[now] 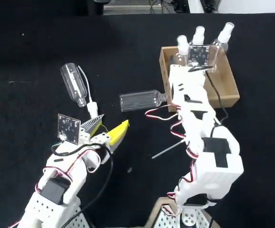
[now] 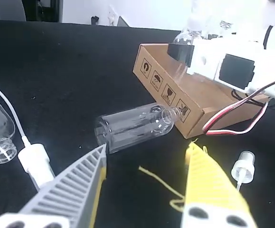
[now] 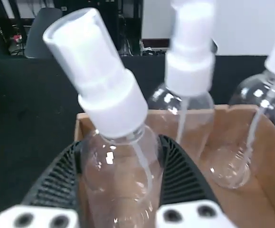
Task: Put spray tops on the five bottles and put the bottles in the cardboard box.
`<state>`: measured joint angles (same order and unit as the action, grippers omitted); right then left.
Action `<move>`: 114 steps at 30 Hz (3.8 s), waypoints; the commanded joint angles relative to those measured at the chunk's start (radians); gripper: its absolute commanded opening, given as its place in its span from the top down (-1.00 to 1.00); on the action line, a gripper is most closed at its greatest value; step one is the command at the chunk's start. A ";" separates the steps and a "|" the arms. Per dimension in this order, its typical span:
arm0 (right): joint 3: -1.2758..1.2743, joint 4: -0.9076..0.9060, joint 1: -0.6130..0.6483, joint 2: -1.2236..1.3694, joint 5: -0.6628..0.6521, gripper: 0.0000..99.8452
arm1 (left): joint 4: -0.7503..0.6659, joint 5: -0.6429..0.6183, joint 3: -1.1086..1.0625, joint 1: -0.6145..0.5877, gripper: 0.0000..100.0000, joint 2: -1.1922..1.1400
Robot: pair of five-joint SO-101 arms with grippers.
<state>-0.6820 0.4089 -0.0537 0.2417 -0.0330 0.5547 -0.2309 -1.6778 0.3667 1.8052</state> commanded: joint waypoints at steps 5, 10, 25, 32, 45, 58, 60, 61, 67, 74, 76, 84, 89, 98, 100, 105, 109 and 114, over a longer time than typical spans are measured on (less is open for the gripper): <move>0.054 0.023 0.018 -0.010 -0.014 0.97 | -0.017 0.005 -0.021 0.005 0.52 0.011; 0.053 -0.005 0.020 -0.013 -0.014 0.79 | -0.017 0.005 -0.021 0.005 0.52 0.011; 0.058 -0.041 0.021 -0.018 -0.014 0.70 | -0.017 0.005 -0.021 0.005 0.52 0.011; 0.053 -0.041 0.029 -0.018 -0.014 0.56 | -0.017 0.005 -0.021 0.005 0.52 0.011; 0.042 -0.242 0.029 -0.196 -0.006 0.56 | -0.017 0.005 -0.021 0.005 0.52 0.011; 0.056 -0.569 0.005 -0.389 -0.006 0.66 | -0.017 0.005 -0.021 0.005 0.52 0.011; 0.076 -0.643 0.005 -0.418 -0.011 0.76 | -0.017 0.005 -0.021 0.005 0.52 0.011; 0.088 -0.677 0.005 -0.424 -0.012 0.80 | -0.017 0.005 -0.021 0.005 0.52 0.011; 0.193 -0.973 -0.003 -0.427 -0.006 0.82 | -0.017 0.005 -0.021 0.005 0.52 0.011; 0.240 -1.076 -0.066 -0.426 -0.012 0.82 | -0.017 0.005 -0.021 0.005 0.52 0.011; 0.240 -1.077 -0.072 -0.426 -0.014 0.82 | -0.017 0.005 -0.021 0.005 0.52 0.011; 0.314 -1.083 -0.072 -0.283 -0.014 0.96 | -0.017 0.005 -0.021 0.005 0.52 0.011; 0.387 -1.085 -0.072 -0.143 -0.014 0.98 | -0.017 0.005 -0.021 0.005 0.52 0.011; 0.404 -1.040 -0.052 -0.059 -0.014 0.98 | -0.017 0.005 -0.021 0.005 0.52 0.011; 0.403 -1.003 -0.052 -0.041 -0.006 0.98 | -0.017 0.005 -0.021 0.005 0.52 0.011; 0.403 -0.933 -0.054 0.015 -0.006 0.98 | -0.017 0.005 -0.021 0.005 0.52 0.011; 0.403 -0.870 -0.055 0.045 -0.005 0.98 | -0.017 0.005 -0.021 0.005 0.52 0.011; 0.403 -0.795 -0.052 0.076 -0.005 0.98 | -0.017 0.005 -0.021 0.005 0.52 0.011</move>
<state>-0.3383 -0.4442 -0.1059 0.3230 -0.0361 0.5547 -0.2309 -1.6778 0.3667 1.8052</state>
